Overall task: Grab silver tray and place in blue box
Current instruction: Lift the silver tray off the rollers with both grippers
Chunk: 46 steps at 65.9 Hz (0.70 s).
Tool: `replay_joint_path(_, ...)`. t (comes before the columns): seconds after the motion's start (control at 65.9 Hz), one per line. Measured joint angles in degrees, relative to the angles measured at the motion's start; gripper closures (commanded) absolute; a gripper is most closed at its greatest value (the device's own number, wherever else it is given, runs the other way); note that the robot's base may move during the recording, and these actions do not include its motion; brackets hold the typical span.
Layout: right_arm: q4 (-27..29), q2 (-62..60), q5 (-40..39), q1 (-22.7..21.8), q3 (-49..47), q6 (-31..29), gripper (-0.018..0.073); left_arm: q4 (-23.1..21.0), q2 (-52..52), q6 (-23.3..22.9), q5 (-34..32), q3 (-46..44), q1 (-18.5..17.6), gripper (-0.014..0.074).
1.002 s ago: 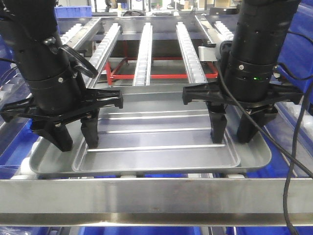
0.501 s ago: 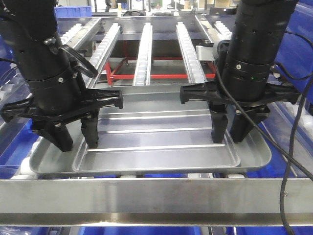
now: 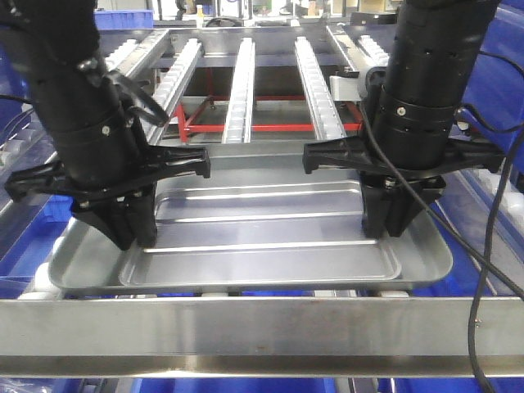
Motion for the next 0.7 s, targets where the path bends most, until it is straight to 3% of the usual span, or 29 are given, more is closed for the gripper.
replay_joint_path(0.319,-1.35,-9.53,4.81,3.27,0.38,5.79,0.0508,2.46,-8.76,-0.47,9.07,-2.06,-2.13,0.0692)
replay_joint_path(0.531,-4.32,-17.39,6.55,7.67,5.94,12.56,0.0508,9.89,-15.26,-10.11,14.34,0.84,-9.25,0.0692)
replay_joint_path(0.698,-8.92,-25.16,7.18,14.06,13.97,21.98,0.0508,11.06,-21.07,-16.04,16.37,5.33,-15.26,0.0693)
